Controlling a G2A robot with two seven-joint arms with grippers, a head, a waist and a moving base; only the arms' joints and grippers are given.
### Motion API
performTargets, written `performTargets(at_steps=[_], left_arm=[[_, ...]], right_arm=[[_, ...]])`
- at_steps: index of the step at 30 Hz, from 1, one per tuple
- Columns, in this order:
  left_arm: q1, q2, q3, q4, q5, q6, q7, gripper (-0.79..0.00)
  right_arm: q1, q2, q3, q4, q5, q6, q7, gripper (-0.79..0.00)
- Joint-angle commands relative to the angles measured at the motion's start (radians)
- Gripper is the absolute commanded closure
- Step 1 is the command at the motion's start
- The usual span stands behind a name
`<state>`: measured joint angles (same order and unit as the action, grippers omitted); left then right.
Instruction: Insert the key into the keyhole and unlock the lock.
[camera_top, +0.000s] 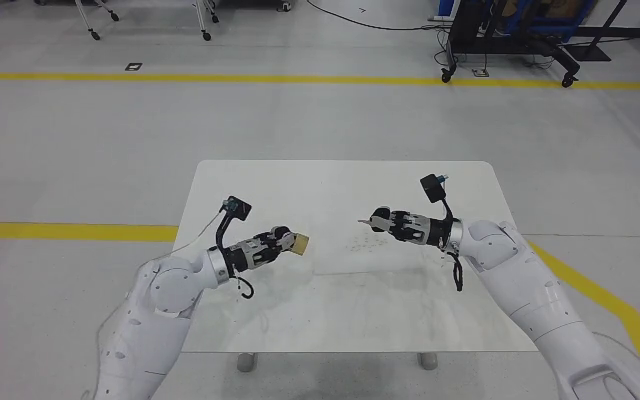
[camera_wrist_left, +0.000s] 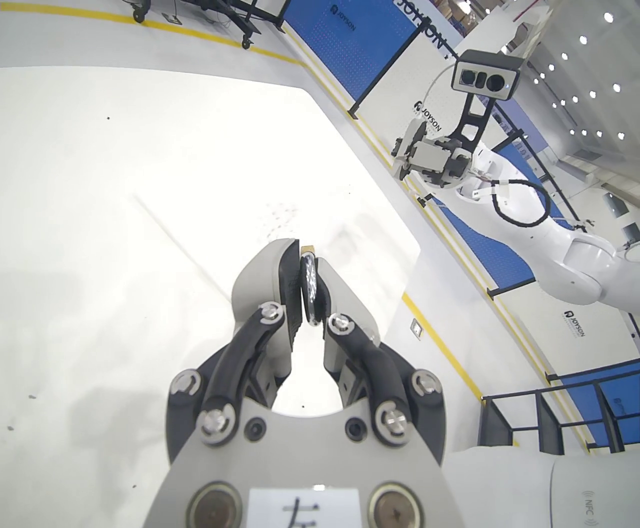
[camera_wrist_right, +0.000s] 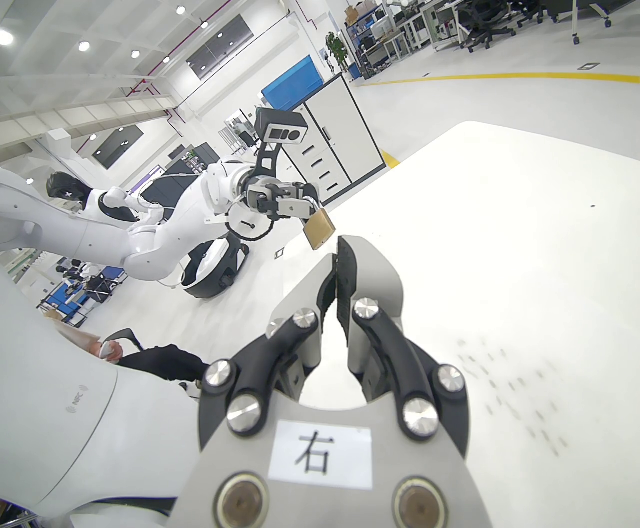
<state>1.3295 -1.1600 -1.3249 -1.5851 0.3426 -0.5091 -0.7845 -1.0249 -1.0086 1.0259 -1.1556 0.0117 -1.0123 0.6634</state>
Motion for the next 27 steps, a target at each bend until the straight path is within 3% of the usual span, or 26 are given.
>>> performTargets(at_steps=[1,4,7,12,15,24,27], left_arm=[[0.001,0.000,0.000,-0.001,0.000,0.002,0.001,0.000],[0.001,0.000,0.000,-0.001,0.000,0.002,0.001,0.000],[0.013,-0.006,0.011,0.025,-0.146,0.030,0.035,0.000],[-0.061,-0.026,0.068,0.189,-0.536,0.068,-0.053,0.000],[-0.139,-0.045,0.123,0.318,-0.683,0.098,-0.081,0.000],[-0.157,-0.050,0.135,0.349,-0.690,0.124,-0.059,0.000],[-0.170,-0.060,0.132,0.402,-0.844,0.204,-0.055,0.000]], right_arm=[[0.000,0.000,0.000,0.000,0.000,0.000,0.000,0.000],[0.000,0.000,0.000,0.000,0.000,0.000,0.000,0.000],[-0.020,-0.005,-0.005,-0.033,0.039,0.000,-0.042,0.000],[-0.021,-0.016,-0.017,-0.051,0.004,0.012,-0.101,0.000],[0.013,-0.019,-0.009,-0.043,-0.164,0.125,-0.128,0.000],[0.013,-0.020,-0.008,-0.050,-0.177,0.135,-0.141,0.000],[-0.007,-0.024,-0.019,-0.074,-0.153,0.131,-0.163,0.000]])
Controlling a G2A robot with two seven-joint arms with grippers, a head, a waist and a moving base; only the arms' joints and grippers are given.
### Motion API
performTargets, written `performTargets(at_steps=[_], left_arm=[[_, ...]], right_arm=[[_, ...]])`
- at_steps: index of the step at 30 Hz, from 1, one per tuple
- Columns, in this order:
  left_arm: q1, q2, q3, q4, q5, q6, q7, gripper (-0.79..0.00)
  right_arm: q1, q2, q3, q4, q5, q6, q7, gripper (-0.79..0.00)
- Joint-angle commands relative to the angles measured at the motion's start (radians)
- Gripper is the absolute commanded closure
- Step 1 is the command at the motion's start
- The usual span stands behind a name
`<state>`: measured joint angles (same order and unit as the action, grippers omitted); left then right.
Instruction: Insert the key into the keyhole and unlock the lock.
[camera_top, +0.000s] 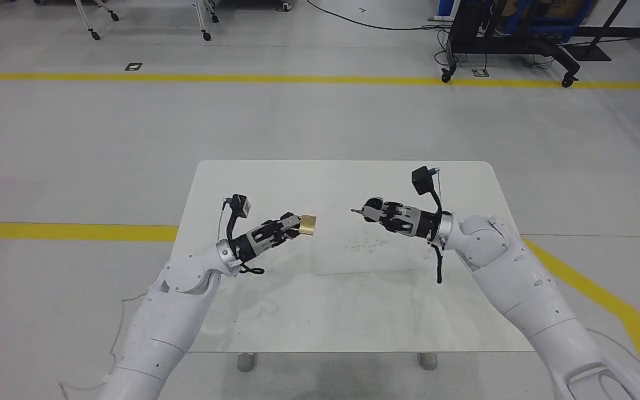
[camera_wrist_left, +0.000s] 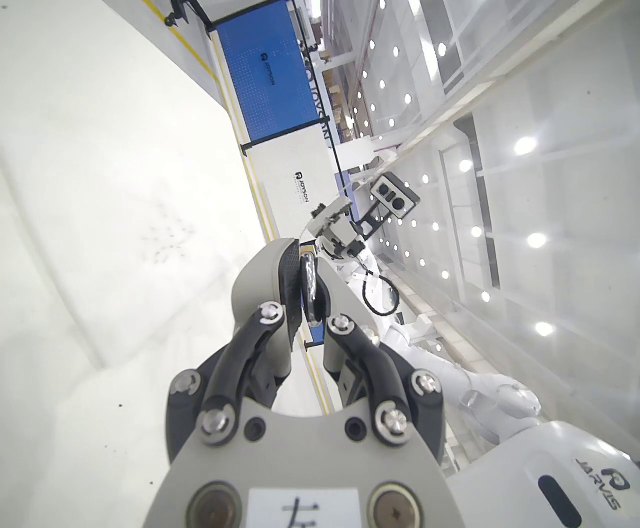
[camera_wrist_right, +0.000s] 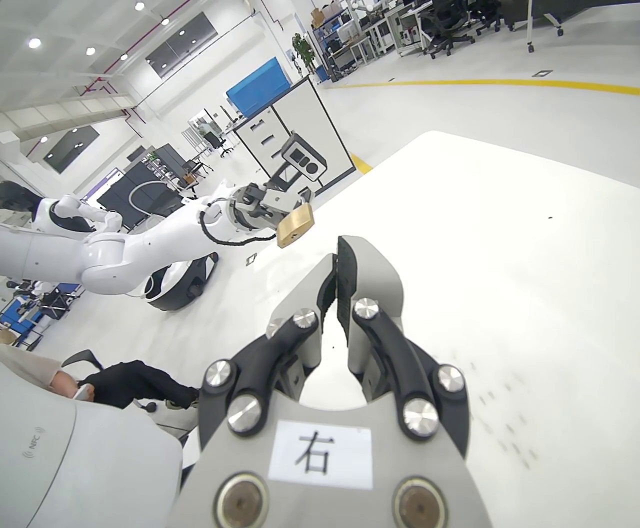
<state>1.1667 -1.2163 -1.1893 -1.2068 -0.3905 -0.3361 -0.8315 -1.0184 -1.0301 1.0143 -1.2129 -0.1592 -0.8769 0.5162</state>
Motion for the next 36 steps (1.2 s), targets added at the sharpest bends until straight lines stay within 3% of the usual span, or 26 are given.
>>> performTargets(at_steps=[1,5,13,19,27,36], left_arm=[[-0.011,-0.004,-0.009,0.040,-0.140,0.035,-0.020,0.000],[-0.003,-0.014,-0.018,0.082,-0.331,0.063,-0.099,0.000],[-0.080,-0.052,0.075,0.177,-0.390,0.067,-0.111,0.000],[-0.102,-0.060,0.060,0.238,-0.497,0.074,-0.210,0.000],[-0.109,-0.064,0.055,0.261,-0.520,0.079,-0.285,0.000],[-0.120,-0.072,0.059,0.285,-0.549,0.092,-0.354,0.000]], right_arm=[[-0.023,-0.006,-0.014,-0.031,0.037,-0.017,-0.030,0.000],[-0.033,-0.022,-0.058,-0.076,0.055,-0.068,-0.062,0.000],[-0.018,-0.063,-0.132,-0.126,-0.059,-0.135,-0.165,0.000],[-0.018,-0.092,-0.176,-0.118,-0.170,-0.135,-0.261,0.000],[0.011,-0.122,-0.237,-0.114,-0.248,-0.135,-0.351,0.000],[0.055,-0.160,-0.285,-0.014,-0.281,-0.135,-0.483,0.000]])
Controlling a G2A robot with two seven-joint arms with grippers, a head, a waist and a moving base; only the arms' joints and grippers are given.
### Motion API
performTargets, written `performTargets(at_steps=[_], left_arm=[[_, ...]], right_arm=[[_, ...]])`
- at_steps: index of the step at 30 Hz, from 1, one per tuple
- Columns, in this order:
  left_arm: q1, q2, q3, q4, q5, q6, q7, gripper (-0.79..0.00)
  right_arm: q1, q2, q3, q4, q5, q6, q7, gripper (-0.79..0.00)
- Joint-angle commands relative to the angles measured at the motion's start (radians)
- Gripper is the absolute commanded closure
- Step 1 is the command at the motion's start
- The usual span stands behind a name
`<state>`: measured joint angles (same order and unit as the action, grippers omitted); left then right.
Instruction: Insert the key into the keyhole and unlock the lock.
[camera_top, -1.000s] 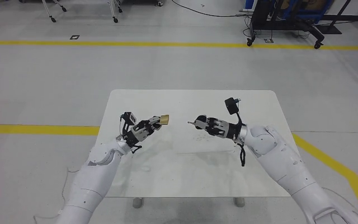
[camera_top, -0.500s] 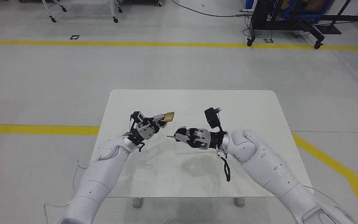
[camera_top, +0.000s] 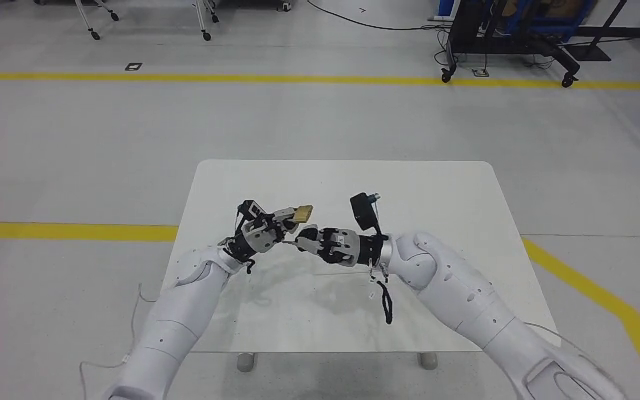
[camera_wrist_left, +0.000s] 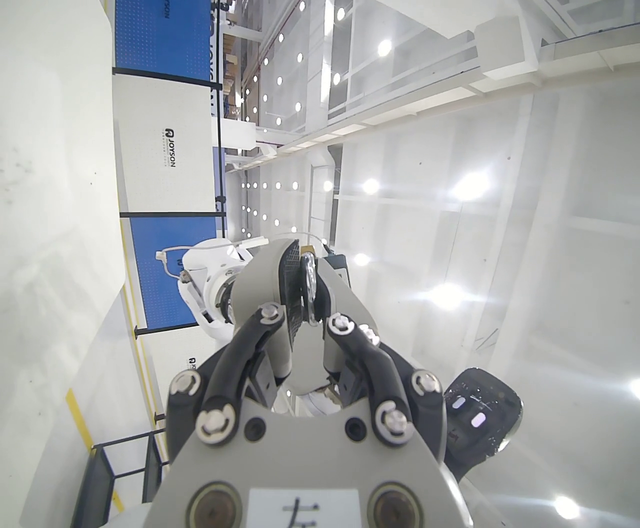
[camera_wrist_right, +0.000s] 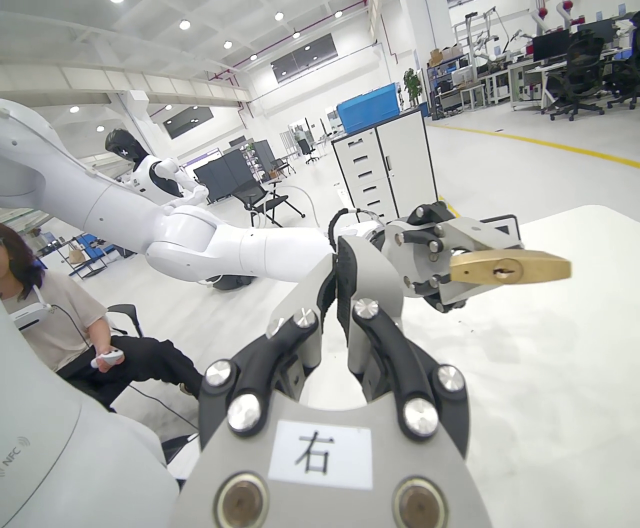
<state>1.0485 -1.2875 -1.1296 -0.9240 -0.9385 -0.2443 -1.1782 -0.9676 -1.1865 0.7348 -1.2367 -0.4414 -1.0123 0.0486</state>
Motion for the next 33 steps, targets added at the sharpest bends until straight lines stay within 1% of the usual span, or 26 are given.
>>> performTargets(at_steps=[1,4,11,17,23,29,33], left_arm=[[-0.002,-0.001,-0.001,0.005,-0.005,0.002,-0.015,0.000],[-0.003,-0.004,-0.005,0.006,-0.030,-0.007,-0.061,0.000],[-0.010,-0.008,-0.008,0.022,-0.038,-0.013,-0.101,0.000],[-0.016,-0.010,-0.003,0.016,-0.019,-0.033,-0.154,0.000],[-0.024,-0.011,0.002,0.020,0.011,-0.046,-0.177,0.000],[-0.030,-0.002,-0.007,-0.002,0.129,-0.139,-0.146,0.000],[-0.017,0.005,-0.010,-0.048,0.203,-0.188,-0.134,0.000]], right_arm=[[0.008,-0.007,-0.010,0.016,0.000,0.000,-0.027,0.000],[0.018,-0.015,-0.022,0.035,-0.006,0.000,-0.060,0.000],[0.032,-0.028,-0.026,0.076,-0.029,0.000,-0.145,0.000],[0.037,-0.028,-0.016,0.109,-0.047,0.000,-0.193,0.000],[0.033,-0.023,-0.002,0.110,-0.065,0.000,-0.235,0.000],[0.011,-0.002,0.038,0.100,-0.010,0.000,-0.312,0.000],[0.001,0.024,0.067,0.104,0.008,0.000,-0.304,0.000]])
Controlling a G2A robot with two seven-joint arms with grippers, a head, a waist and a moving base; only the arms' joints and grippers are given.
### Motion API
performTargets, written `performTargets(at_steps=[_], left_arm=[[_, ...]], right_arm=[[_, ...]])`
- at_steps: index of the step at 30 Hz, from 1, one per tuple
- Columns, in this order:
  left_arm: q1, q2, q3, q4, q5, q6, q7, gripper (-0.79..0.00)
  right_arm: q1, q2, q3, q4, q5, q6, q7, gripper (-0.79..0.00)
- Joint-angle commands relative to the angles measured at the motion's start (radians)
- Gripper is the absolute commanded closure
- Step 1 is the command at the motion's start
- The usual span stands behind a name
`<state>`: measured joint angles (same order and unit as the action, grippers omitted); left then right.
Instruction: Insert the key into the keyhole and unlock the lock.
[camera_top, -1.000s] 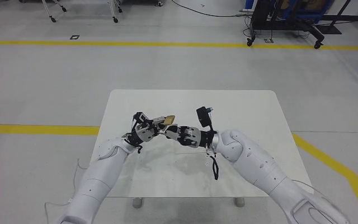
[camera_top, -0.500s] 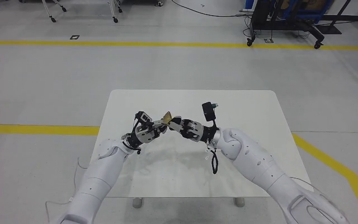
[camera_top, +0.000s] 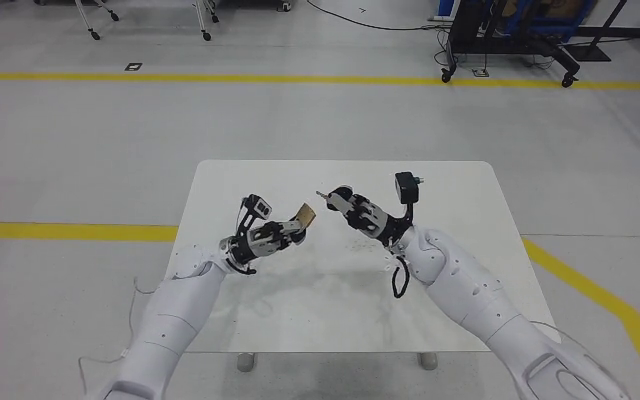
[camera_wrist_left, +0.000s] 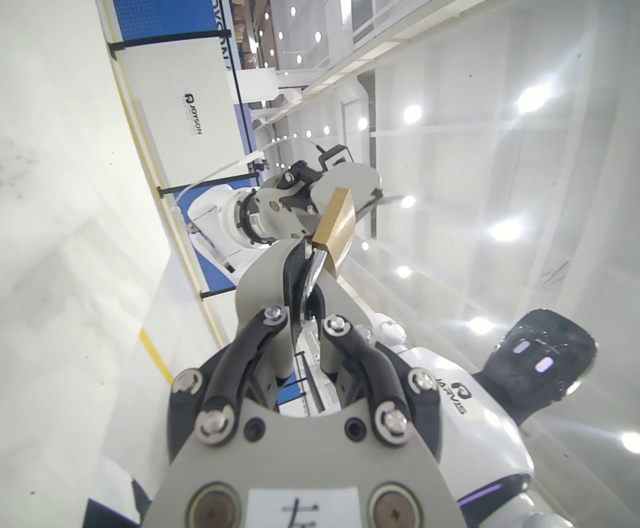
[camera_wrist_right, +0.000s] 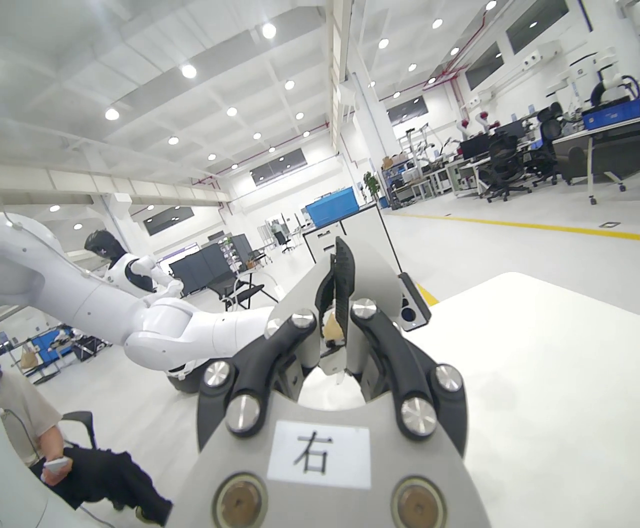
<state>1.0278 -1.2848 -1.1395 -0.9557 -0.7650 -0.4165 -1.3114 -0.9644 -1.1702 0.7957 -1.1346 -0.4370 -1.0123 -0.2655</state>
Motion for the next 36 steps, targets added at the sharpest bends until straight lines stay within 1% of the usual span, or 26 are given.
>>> performTargets(at_steps=[1,3,6,7,8,12,18,21,25,29,33,36], left_arm=[[0.005,0.004,0.000,-0.030,0.042,-0.029,-0.004,0.000],[0.016,0.007,0.000,-0.074,0.076,-0.072,-0.020,0.000],[0.038,0.015,0.004,-0.159,0.116,-0.068,-0.025,0.000],[0.043,0.017,0.004,-0.173,0.125,-0.066,-0.026,0.000],[0.051,0.022,0.005,-0.193,0.136,-0.062,-0.031,0.000],[0.063,0.031,0.011,-0.224,0.159,-0.058,-0.034,0.000],[0.059,0.035,-0.001,-0.168,0.124,-0.070,-0.019,0.000],[0.049,0.035,-0.004,-0.137,0.115,-0.057,0.011,0.000],[0.042,0.034,0.000,-0.128,0.120,-0.056,0.022,0.000],[0.035,0.032,0.004,-0.116,0.106,-0.047,0.031,0.000],[0.027,0.034,0.014,-0.113,0.129,-0.045,0.011,0.000],[0.026,0.034,0.023,-0.119,0.138,-0.049,-0.010,0.000]], right_arm=[[-0.002,0.012,0.008,0.006,0.007,0.000,0.020,0.000],[-0.001,0.023,0.015,0.010,0.035,0.000,0.047,0.000],[-0.001,0.034,0.013,0.003,0.090,0.000,0.093,0.000],[-0.002,0.035,0.008,-0.003,0.110,0.000,0.108,0.000],[0.004,0.039,0.000,-0.008,0.141,0.000,0.149,0.000],[0.016,0.046,-0.027,-0.037,0.229,0.000,0.246,0.000],[0.024,0.053,-0.051,-0.064,0.337,0.000,0.358,0.000],[0.019,0.057,-0.057,-0.083,0.393,0.000,0.419,0.000],[0.011,0.061,-0.061,-0.096,0.463,0.000,0.493,0.000],[0.009,0.062,-0.058,-0.103,0.545,0.000,0.593,0.000],[0.000,0.059,-0.024,-0.095,0.601,0.000,0.624,0.000],[-0.008,0.055,0.007,-0.093,0.606,0.000,0.640,0.000]])
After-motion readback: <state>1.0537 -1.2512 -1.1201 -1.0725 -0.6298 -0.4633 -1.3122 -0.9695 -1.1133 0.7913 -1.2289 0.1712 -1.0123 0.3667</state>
